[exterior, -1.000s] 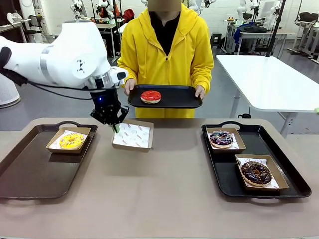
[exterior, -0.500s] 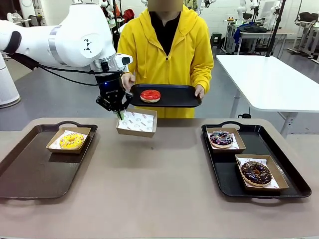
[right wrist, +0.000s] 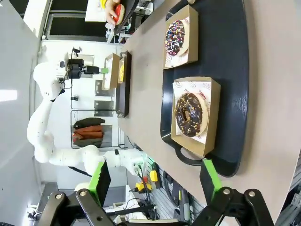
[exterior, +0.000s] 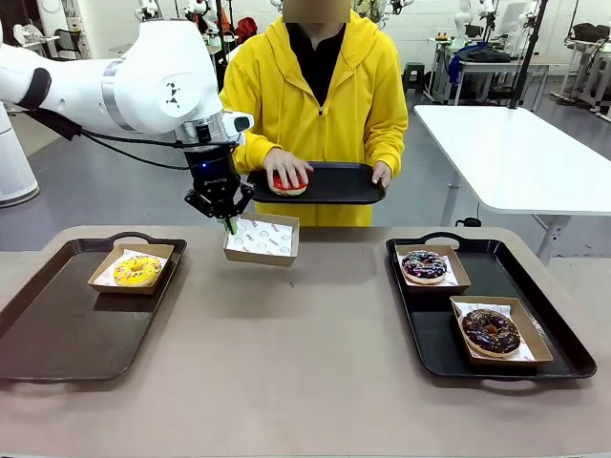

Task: Individually package the donuts and arrange them on the tray.
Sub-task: Place the picked Paper togo box on the Handle tray while simultaneously picking up another Paper togo box from the table with the other hand, then place the picked Paper togo box on the Handle tray.

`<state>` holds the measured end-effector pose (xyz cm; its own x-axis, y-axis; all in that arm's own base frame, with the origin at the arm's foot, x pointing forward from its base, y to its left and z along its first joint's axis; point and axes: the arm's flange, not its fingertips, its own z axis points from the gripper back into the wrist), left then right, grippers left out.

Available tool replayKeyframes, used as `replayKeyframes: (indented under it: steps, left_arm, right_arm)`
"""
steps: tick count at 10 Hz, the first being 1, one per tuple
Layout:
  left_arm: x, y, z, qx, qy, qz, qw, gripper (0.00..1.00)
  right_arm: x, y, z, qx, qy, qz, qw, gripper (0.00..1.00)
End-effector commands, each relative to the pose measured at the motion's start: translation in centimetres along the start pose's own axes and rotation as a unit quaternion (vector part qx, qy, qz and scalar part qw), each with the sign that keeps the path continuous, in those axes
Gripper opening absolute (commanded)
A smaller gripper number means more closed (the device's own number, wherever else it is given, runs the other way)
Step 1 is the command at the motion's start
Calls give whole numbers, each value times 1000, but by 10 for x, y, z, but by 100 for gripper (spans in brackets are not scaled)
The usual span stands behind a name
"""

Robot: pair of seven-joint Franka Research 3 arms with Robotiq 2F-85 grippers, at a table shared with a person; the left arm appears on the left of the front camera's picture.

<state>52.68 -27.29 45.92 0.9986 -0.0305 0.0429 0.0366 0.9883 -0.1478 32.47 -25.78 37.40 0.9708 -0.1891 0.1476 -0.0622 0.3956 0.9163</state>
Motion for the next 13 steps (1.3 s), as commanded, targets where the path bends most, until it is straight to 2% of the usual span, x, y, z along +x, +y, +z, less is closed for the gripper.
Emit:
replayKeyframes:
  steps: [1,13]
  left_arm:
    - [-2,-1,4,-1,-4,-1,1000,0]
    - [-2,-1,4,-1,-4,-1,1000,0]
  right_arm:
    - [-3,0,2,10,-15,-17,1000,100]
    - [-3,0,2,10,-15,-17,1000,100]
